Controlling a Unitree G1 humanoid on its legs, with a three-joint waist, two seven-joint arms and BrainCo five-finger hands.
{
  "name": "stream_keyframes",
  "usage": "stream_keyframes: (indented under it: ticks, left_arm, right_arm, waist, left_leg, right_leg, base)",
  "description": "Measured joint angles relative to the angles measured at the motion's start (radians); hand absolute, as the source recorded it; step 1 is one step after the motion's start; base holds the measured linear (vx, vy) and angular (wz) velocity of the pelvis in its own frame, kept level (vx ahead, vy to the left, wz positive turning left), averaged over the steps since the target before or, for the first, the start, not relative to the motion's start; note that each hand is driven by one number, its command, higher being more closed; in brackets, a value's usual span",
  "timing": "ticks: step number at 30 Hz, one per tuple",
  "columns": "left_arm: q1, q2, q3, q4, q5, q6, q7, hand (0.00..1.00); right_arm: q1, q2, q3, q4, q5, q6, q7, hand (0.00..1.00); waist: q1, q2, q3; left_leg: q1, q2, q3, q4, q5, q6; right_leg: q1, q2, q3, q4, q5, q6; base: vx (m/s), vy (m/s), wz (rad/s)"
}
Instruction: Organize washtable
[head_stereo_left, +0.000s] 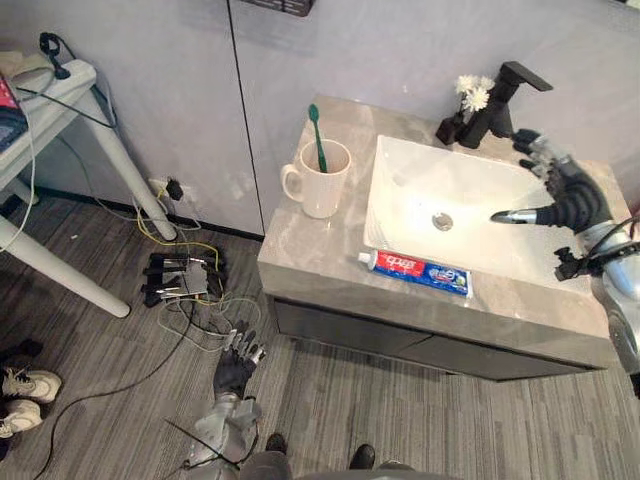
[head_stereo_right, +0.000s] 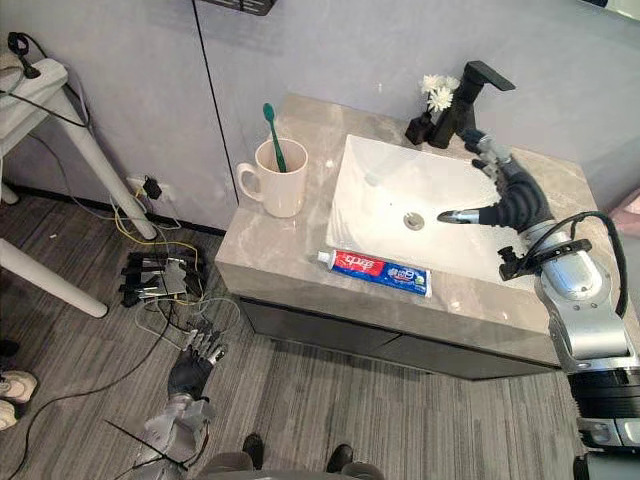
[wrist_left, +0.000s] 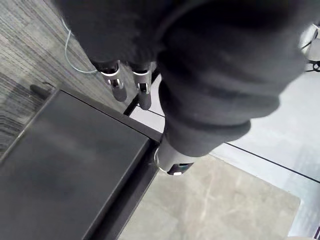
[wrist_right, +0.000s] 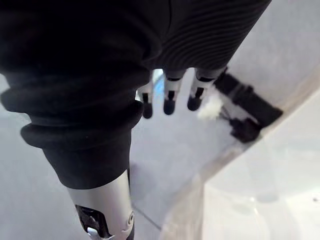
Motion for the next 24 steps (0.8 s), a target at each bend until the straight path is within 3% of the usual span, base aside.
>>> stream_keyframes:
  ticks: [4,10,24]
  left_arm:
    - [0.021,0.004,-0.021,0.000,0.000,0.000,-0.022,0.00]
    - [0.020,0.011,-0.066,0.000,0.000,-0.001,-0.049,0.00]
    - [0.018,0.014,-0.108,0.010,-0.007,-0.001,-0.064,0.00]
  right_arm:
    - [0.000,-0.074,0.059,0.001,-0.002,0.001,0.069,0.00]
    - [0.000,-0.114,0.096,0.006,-0.018,0.001,0.119,0.00]
    - [0.042,-0.092,0.136,0.080,-0.141,0.001,0.104,0.00]
  waist:
    - [0.001,0.000,0.000]
    - [0.001,-0.002,0.001]
    - [0.025,-0.005,-0.001]
  left_leg:
    - [-0.013,-0.007,-0.010,0.009,0.000,0.000]
    - [-0.016,-0.012,-0.020,0.010,0.000,0.000]
    - [-0.045,-0.011,-0.028,0.013,0.006,0.007]
  right_leg:
    - [0.000,-0.007,-0.015,0.000,0.000,0.000]
    - [0.003,-0.011,-0.032,0.000,0.000,0.000]
    - [-0.018,-0.008,-0.048,-0.002,0.000,-0.001]
  base:
    - [0.01,0.022,0.12]
    - [0.00,0.014,0.05]
    - [-0.01,0.000,0.02]
